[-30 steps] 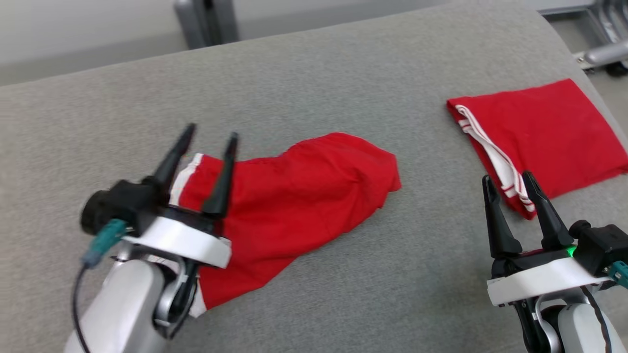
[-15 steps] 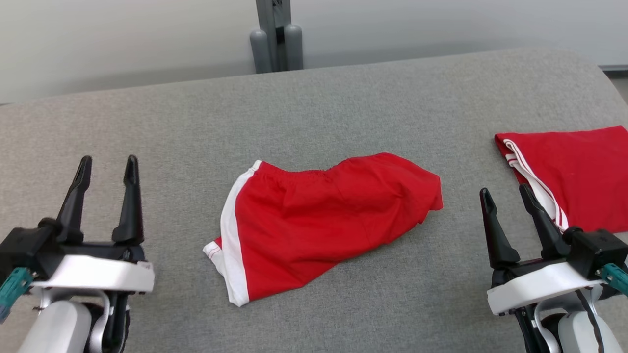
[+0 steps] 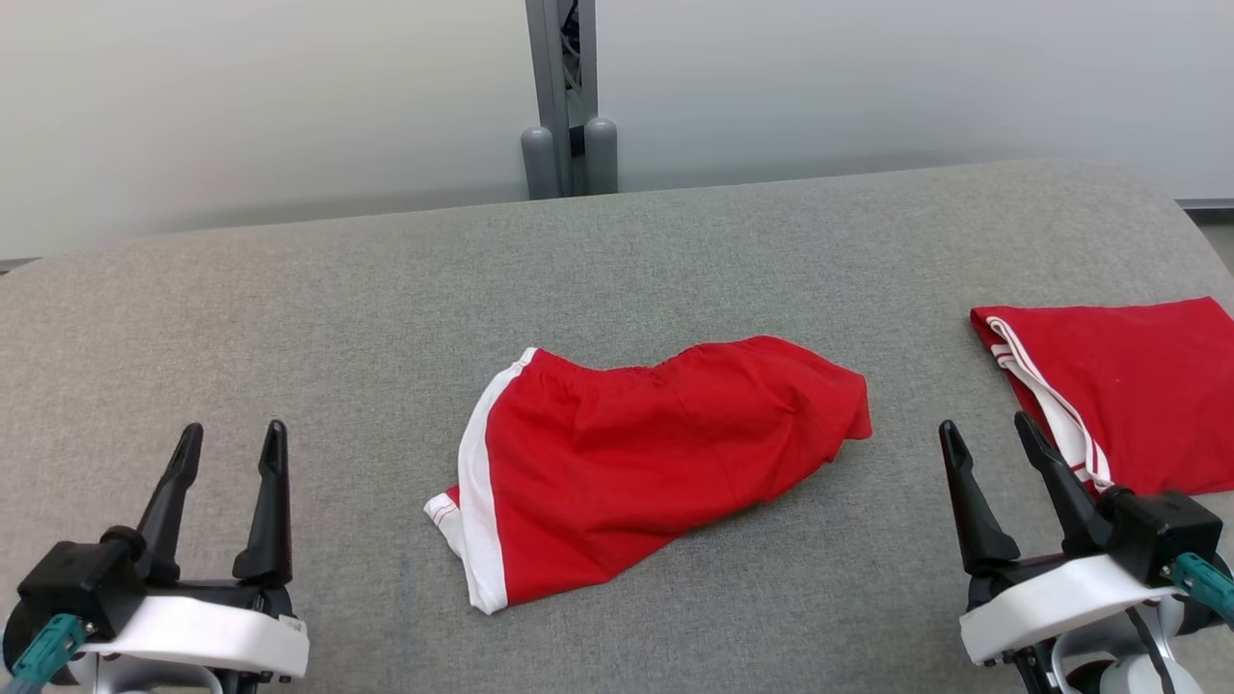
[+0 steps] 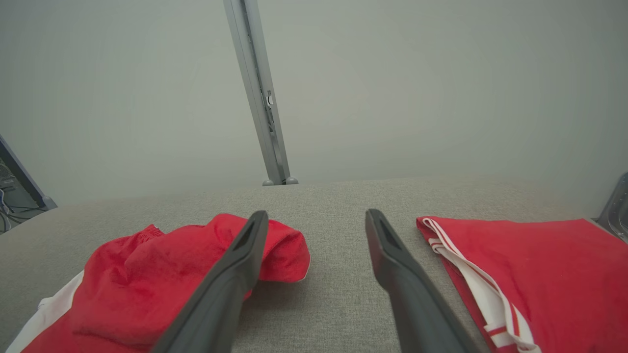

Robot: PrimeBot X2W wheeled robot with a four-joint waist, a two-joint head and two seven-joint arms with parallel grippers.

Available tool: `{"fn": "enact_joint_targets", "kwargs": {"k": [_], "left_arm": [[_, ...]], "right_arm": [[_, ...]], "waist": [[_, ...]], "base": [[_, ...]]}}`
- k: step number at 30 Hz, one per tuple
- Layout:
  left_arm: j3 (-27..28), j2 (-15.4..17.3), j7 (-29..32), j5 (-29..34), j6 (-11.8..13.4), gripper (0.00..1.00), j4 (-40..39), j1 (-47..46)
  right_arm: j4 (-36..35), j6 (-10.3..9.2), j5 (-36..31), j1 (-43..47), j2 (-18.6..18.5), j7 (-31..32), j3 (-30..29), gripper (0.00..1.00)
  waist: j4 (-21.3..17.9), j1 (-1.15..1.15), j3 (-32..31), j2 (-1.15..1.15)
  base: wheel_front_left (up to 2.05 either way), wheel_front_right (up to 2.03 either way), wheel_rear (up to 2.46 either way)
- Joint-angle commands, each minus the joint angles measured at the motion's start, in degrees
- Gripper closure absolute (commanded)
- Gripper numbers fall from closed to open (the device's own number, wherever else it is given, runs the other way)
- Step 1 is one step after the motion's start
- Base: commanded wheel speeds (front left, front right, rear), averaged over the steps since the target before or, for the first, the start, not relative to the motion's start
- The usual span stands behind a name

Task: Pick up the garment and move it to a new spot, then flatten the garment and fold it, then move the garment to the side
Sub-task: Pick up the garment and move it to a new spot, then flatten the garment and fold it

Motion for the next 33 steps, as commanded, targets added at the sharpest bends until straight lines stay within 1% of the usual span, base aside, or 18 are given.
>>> {"fn": "enact_joint_targets", "kwargs": {"k": [1,11,33], "left_arm": [[-0.1,0.3,0.2,-0.1,0.3,0.00,-0.3,0.3],[-0.9,0.5,1.3,-0.3,0.7,0.00,-0.7,1.4],[-2.3,0.3,2.4,0.4,2.3,0.00,-1.5,-0.4]], "right_arm": [[-0.2,-0.02,-0.2,0.8,-0.3,0.3,-0.2,0.00],[-1.3,-0.02,-0.3,1.8,-0.3,1.2,-0.7,0.00],[-1.1,-0.02,0.1,0.6,-0.2,1.0,-0.7,0.00]], "waist": [[0.1,0.00,-0.2,0.00],[0.6,0.00,-1.0,0.00],[1.1,0.00,0.1,0.00]], "base": [[0.00,0.00,0.00],[0.00,0.00,0.00],[0.00,0.00,0.00]]}}
